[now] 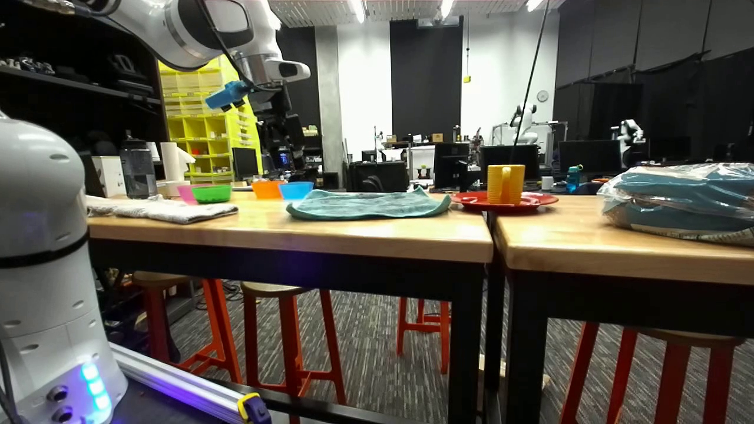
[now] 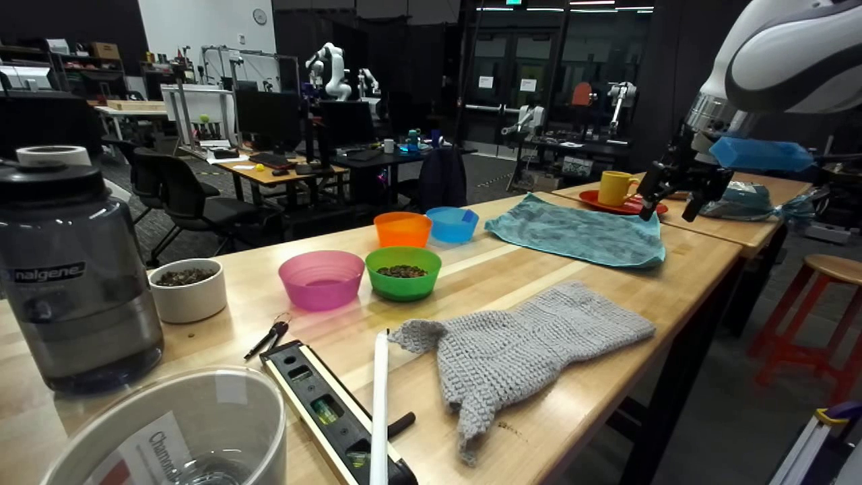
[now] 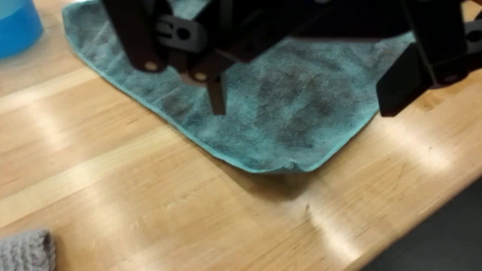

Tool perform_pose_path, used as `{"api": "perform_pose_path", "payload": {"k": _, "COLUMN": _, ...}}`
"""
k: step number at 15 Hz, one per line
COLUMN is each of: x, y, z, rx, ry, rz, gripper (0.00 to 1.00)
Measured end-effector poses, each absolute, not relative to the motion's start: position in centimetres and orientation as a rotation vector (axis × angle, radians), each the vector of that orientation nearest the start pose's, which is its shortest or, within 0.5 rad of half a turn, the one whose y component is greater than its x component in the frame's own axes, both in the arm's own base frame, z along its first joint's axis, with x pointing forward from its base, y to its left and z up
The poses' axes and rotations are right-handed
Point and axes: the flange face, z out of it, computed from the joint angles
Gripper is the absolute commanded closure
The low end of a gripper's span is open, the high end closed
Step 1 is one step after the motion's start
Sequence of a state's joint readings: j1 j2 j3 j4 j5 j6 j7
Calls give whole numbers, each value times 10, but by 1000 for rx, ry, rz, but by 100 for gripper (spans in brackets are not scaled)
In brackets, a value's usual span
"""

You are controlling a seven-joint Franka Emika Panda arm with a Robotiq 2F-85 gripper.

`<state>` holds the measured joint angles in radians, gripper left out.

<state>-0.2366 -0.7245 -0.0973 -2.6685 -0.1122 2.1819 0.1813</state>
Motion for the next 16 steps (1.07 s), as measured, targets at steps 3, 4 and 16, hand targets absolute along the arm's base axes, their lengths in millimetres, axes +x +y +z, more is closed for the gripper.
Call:
{"api": "perform_pose_path", "payload": {"k": 3, "x": 331, "y": -108, "z": 473, "rx": -3059, "ry": 955, "rz": -341, "gripper": 0}}
{"api": "perform_pose_path", "payload": {"k": 4, "x": 330, "y": -107, "z": 470, "rx": -3041, "ry": 1039, "rz": -326, "gripper": 0}}
{"api": "perform_pose_path", "payload": {"k": 16, "x": 320, "y": -129, "z": 446, "rx": -2675, "ry": 1751, "rz": -268, "gripper": 0}}
